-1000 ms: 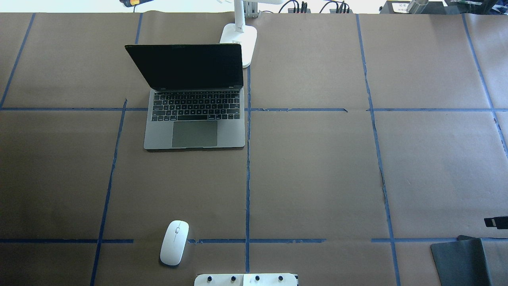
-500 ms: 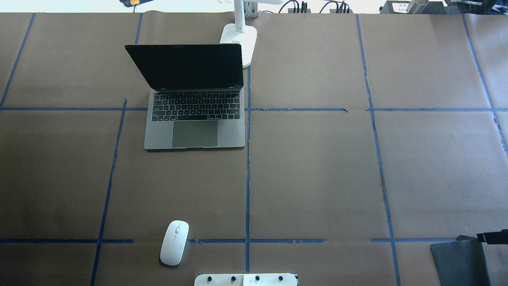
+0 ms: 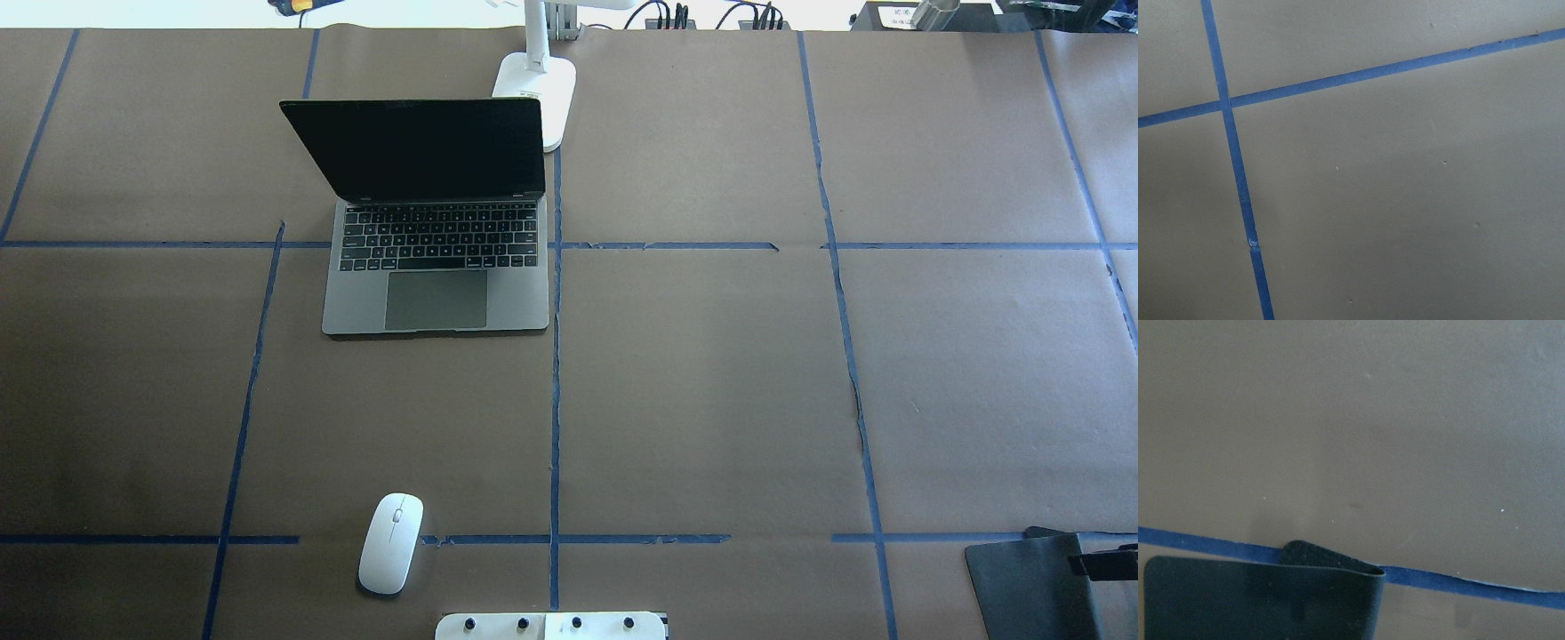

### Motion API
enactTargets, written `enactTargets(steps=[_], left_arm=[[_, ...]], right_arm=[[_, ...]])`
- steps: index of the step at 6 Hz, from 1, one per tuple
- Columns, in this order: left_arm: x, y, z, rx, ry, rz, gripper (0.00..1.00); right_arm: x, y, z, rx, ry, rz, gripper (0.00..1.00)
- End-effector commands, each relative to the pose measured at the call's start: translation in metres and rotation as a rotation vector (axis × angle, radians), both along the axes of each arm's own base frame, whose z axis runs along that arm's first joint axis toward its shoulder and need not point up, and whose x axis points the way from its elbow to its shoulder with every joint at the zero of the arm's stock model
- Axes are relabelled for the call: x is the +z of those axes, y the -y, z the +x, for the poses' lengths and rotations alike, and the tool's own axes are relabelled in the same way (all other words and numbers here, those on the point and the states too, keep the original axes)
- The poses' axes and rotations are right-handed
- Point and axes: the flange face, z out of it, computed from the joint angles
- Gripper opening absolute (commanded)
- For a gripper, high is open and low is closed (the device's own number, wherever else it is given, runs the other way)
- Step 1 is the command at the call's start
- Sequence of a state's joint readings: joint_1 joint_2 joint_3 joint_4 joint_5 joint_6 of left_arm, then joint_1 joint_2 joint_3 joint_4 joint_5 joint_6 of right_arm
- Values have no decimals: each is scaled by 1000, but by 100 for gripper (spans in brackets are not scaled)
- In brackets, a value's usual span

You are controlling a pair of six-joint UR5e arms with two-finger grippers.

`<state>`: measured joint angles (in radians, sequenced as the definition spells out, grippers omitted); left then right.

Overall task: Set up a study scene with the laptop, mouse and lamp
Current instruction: 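Reach the right gripper to the black mouse pad and grasp it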

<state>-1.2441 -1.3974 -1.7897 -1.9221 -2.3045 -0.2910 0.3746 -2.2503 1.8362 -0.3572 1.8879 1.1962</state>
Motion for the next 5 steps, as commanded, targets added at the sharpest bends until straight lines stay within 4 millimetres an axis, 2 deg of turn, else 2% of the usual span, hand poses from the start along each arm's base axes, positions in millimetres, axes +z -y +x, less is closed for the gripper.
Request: enactTargets(steps=[1, 2, 3, 4, 5], left_arm=[[2, -3, 2, 19, -29, -14, 100], [3, -4, 2, 21, -28, -14, 100], [4, -6, 1, 21, -28, -16, 100], [4, -6, 1, 21, -28, -16, 100], [3, -6, 1, 21, -29, -15, 100]], right_arm=[[8, -10, -15, -17, -26, 9, 94], [11, -13, -21, -25, -33, 15, 91], [10, -14, -22, -31, -32, 16, 63], [10, -14, -22, -31, -30, 16, 27], [9, -14, -23, -33, -28, 18, 8]])
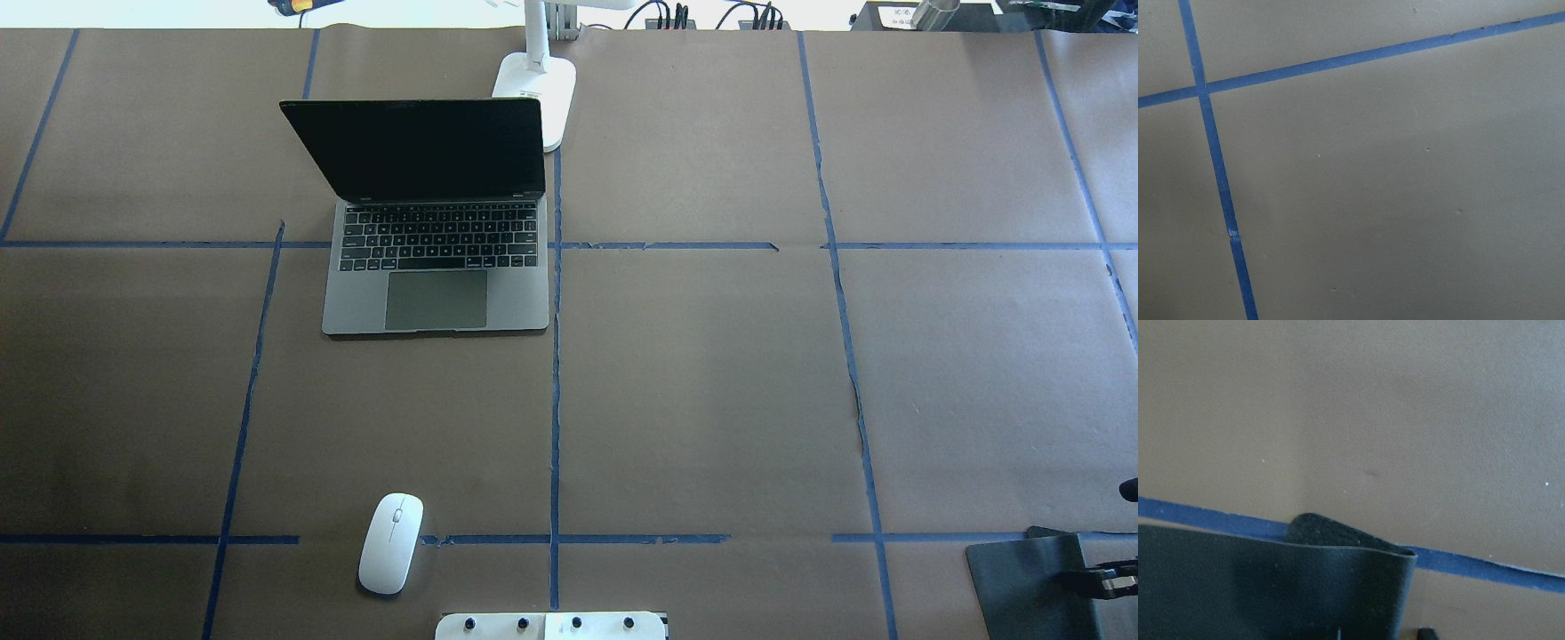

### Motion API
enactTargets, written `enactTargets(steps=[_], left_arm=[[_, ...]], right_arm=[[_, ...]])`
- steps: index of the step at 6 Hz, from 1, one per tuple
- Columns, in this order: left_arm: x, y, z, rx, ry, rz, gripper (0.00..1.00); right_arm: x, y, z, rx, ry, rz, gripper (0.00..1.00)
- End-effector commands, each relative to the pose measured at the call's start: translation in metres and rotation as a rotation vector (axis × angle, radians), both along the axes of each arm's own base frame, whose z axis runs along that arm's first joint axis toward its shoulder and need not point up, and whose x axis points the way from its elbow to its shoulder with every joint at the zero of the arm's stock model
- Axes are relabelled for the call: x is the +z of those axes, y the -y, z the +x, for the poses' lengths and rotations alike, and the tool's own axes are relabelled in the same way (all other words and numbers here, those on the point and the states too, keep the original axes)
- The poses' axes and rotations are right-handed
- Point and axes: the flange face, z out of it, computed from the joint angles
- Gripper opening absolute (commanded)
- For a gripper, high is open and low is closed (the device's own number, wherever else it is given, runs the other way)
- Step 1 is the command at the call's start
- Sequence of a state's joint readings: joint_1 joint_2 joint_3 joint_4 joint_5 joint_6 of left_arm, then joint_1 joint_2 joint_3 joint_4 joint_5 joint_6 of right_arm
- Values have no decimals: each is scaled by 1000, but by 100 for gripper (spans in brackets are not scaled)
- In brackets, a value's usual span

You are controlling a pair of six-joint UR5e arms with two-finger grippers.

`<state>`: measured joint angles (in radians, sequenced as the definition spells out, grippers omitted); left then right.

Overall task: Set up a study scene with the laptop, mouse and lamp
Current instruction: 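Reach the right gripper to the black mouse pad and grasp it, then carry the mouse pad with the right gripper beside the laptop and lower it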

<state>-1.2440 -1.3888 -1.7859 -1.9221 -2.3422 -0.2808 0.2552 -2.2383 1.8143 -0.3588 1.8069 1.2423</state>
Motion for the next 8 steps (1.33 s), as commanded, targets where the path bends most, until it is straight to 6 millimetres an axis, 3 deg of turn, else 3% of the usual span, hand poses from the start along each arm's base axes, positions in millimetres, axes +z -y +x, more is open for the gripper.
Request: enactTargets(steps=[1, 4, 6, 8], left_arm=[[0, 0, 0, 0, 0, 1, 100], [0, 0, 0, 0, 0, -1, 100], [-2, -1, 0, 3, -7, 0, 100], [-2, 0, 1, 5, -12, -2, 100]], right_arm=[[-2, 1, -2, 4, 4, 10, 0], [-28, 3, -4, 10, 50, 21, 0], [-59, 11, -11, 59, 113, 7, 0], [-95, 49, -53, 128, 211, 24, 0]])
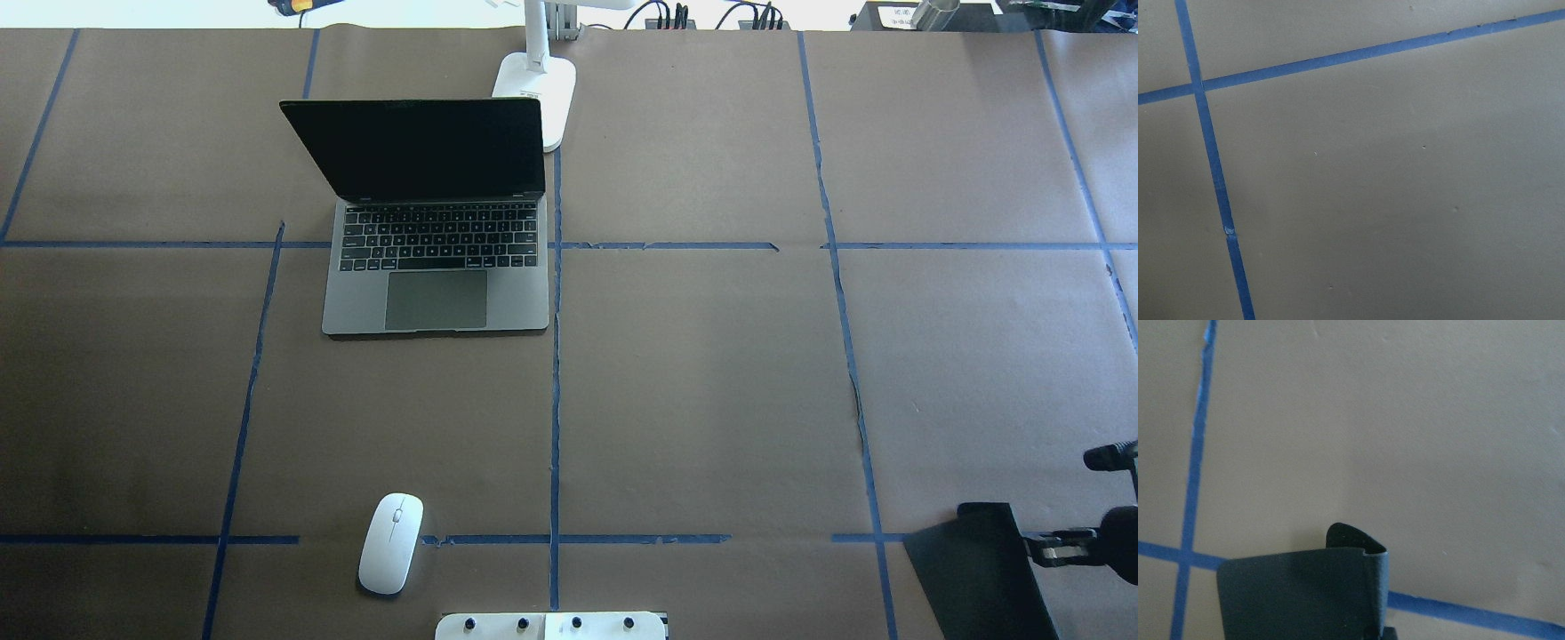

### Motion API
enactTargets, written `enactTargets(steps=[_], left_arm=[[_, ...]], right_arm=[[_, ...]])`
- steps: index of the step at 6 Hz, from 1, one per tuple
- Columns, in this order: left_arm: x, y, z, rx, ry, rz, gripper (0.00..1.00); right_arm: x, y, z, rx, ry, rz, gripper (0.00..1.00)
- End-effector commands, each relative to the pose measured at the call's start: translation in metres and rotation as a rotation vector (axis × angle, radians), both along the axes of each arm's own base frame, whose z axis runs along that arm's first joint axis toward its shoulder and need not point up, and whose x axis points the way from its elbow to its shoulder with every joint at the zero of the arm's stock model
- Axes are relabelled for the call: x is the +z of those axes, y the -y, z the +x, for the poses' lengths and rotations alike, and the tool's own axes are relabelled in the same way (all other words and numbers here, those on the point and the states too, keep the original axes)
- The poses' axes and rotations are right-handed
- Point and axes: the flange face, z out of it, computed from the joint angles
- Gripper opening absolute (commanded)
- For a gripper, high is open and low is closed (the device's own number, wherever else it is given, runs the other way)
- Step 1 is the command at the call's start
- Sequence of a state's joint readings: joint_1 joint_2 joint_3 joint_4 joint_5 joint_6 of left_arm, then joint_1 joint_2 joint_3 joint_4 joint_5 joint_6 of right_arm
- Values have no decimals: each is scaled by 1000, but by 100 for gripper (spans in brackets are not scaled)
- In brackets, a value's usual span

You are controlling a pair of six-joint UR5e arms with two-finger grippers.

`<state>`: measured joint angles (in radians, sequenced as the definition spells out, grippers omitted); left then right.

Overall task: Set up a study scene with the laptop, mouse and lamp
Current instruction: 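Carry the mouse pad with the right gripper beside the laptop and lower it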

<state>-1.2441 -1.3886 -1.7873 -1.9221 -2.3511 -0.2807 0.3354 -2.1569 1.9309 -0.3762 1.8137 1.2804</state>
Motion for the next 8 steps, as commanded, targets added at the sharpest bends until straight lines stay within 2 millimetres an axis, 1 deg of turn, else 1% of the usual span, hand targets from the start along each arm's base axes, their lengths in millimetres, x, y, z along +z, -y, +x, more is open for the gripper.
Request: enactTargets(steps=[1, 2, 3, 4, 5, 6, 7, 8], left_arm=[[-1, 0, 0, 0, -4, 0, 100], [-1, 0, 0, 0, -3, -1, 100], [-1, 1, 1, -1, -4, -1, 100], [-2, 1, 1, 0, -5, -1, 100], [-3, 1, 1, 0, -5, 1, 100], [-3, 3, 2, 0, -6, 2, 100], [-4, 3, 2, 0, -7, 3, 100], [-5, 3, 2, -1, -8, 2, 100]], right_arm=[[-42, 53, -50, 88, 45, 8, 0], [-62, 82, -66, 140, 52, 11, 0], [-107, 129, -101, 197, 39, -13, 0], [-162, 169, -132, 246, 34, -69, 0], [-213, 205, -159, 275, 6, -89, 0], [-251, 243, -209, 306, 22, -122, 0], [-272, 282, -256, 329, 17, -149, 0], [-277, 312, -260, 360, 5, -152, 0]])
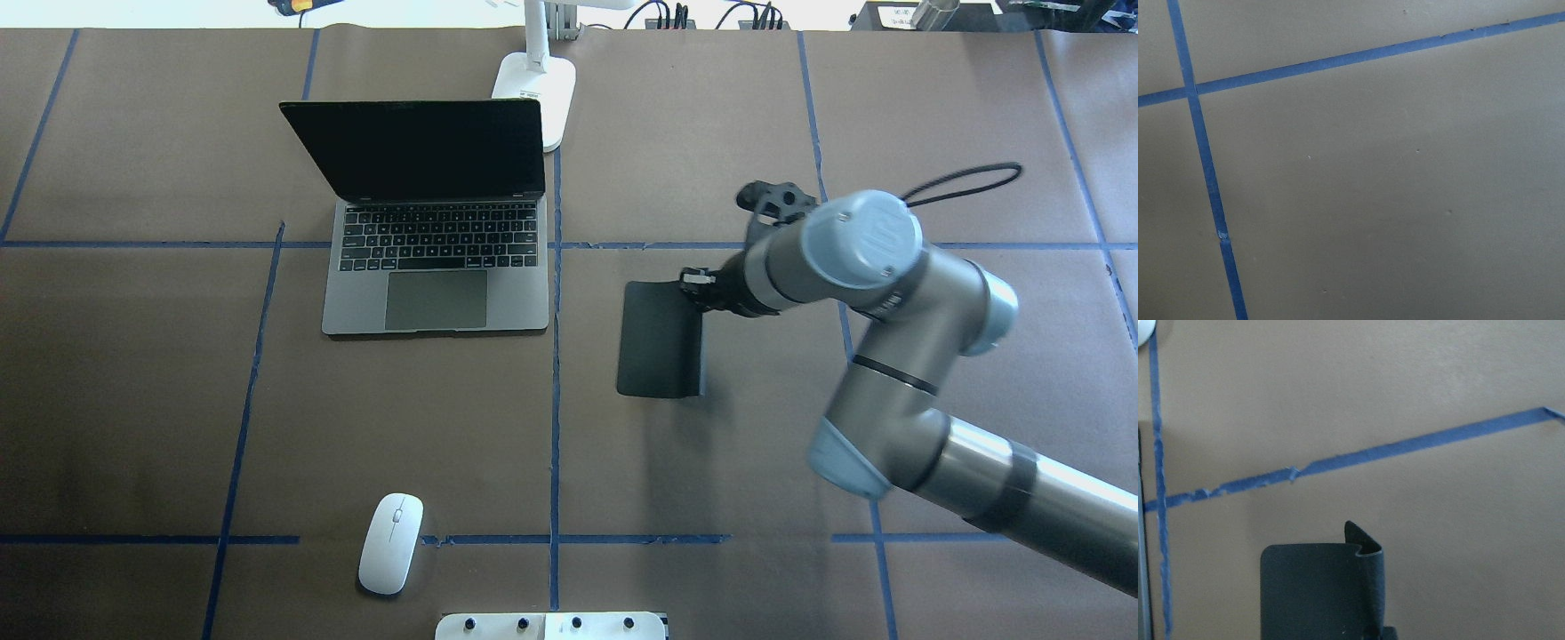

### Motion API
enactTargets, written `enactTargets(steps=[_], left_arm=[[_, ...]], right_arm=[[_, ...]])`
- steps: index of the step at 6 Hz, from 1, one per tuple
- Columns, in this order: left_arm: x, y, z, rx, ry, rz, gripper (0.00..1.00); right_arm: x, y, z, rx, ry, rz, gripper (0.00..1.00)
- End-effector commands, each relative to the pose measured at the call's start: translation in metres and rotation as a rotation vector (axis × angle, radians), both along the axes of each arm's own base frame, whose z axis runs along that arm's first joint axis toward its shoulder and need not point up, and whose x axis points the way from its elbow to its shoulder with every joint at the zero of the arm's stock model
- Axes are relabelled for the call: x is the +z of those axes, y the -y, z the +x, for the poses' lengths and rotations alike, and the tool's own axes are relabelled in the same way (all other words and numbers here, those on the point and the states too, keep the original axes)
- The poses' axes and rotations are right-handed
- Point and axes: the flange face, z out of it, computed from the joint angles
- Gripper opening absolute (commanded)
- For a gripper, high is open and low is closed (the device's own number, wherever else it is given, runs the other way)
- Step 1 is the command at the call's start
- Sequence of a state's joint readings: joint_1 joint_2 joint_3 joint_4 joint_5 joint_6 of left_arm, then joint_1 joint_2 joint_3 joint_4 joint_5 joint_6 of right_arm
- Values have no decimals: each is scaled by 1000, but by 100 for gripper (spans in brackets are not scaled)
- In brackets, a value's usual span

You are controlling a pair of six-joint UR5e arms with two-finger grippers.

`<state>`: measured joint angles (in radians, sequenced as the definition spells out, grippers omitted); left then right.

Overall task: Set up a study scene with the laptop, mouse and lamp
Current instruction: 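Carry the mouse pad with the right gripper beside the laptop and lower it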

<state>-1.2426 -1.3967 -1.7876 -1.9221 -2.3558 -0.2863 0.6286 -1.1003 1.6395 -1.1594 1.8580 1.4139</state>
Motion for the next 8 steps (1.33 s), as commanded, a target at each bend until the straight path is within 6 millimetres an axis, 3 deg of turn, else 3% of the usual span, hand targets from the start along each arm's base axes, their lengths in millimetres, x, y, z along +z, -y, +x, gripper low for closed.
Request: enactTargets(steps=[1, 2, 4, 5, 6, 8], left_arm=[[-2, 0, 0, -2, -2, -2, 100], [-4, -1, 3, 14, -37, -13, 100], [-5, -1, 3, 12, -38, -14, 100], [-8, 1, 3, 10, -39, -6, 100], [-17, 3, 4, 10, -43, 11, 100], [-57, 4, 6, 12, -62, 86, 100]], right_arm=[[-9, 54, -31, 36, -35, -26, 0], [-26, 82, -41, 58, -39, -32, 0], [-20, 95, -34, 65, -56, -29, 0], [-19, 98, -31, 31, -76, 19, 11], [-16, 102, -25, 9, -87, 30, 99], [-7, 120, 13, -126, -113, 27, 100]])
